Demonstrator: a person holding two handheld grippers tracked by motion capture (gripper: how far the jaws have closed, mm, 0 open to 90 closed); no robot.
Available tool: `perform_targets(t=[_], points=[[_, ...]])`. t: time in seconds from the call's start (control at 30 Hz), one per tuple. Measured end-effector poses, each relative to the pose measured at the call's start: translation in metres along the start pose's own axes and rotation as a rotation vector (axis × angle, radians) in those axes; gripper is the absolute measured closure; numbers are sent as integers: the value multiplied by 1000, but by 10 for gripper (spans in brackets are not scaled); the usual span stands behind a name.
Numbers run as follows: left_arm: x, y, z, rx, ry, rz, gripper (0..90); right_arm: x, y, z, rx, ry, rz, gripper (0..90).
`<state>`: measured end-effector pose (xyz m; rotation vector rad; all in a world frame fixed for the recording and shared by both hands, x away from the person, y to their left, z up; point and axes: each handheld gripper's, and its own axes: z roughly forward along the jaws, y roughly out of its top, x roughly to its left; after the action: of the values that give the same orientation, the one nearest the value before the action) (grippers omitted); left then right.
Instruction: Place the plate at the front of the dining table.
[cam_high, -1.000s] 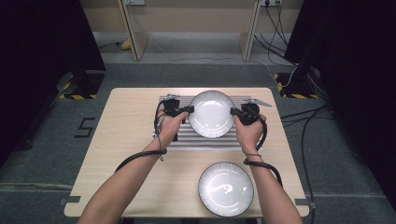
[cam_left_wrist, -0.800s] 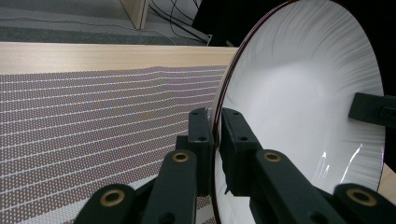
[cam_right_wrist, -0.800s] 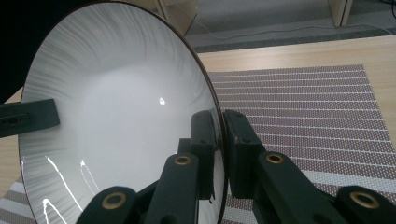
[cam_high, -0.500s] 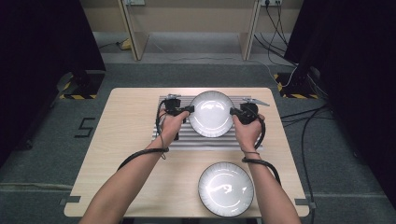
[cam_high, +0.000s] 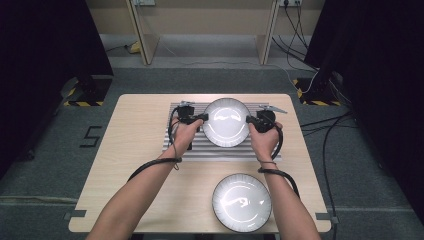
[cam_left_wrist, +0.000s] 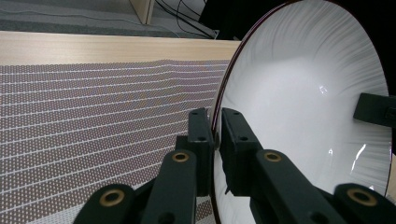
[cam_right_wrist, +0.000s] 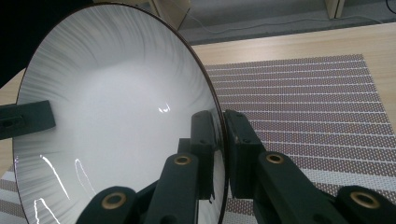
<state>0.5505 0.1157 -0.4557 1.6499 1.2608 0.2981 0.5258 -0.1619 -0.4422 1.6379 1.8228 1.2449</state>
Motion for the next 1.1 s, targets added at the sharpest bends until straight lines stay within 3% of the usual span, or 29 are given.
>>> perform_targets(t=[1.1], points=[[7, -3, 14, 10, 12, -7, 821, -4, -2, 13, 24, -22, 6, 830]])
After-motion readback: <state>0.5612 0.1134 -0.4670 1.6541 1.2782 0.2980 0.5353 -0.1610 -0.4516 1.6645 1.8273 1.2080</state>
